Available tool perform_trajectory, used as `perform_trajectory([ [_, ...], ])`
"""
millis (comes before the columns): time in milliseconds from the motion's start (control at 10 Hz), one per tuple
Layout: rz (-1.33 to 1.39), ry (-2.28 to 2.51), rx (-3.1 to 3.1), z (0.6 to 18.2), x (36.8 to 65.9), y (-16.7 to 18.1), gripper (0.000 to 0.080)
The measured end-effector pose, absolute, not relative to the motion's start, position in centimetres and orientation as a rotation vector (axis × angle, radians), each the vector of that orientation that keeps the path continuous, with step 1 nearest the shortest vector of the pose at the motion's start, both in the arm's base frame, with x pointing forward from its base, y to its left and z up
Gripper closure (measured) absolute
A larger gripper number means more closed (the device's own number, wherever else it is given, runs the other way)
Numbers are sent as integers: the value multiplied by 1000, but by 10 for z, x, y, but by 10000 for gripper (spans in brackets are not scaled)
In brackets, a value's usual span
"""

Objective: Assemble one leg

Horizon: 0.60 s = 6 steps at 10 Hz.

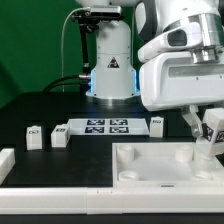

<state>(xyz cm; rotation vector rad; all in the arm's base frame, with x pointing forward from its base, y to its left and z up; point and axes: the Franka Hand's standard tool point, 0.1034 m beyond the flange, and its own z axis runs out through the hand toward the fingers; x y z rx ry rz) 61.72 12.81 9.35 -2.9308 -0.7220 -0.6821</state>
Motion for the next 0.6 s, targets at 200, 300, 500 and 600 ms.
perform_trajectory([
  [200, -696, -762, -2932, 80, 630, 115, 512],
  [300, -722, -758, -2927, 80, 632, 115, 512],
  [500, -727, -763, -2924, 80, 630, 118, 512],
  [600, -731, -766, -2922, 80, 630, 119, 512],
])
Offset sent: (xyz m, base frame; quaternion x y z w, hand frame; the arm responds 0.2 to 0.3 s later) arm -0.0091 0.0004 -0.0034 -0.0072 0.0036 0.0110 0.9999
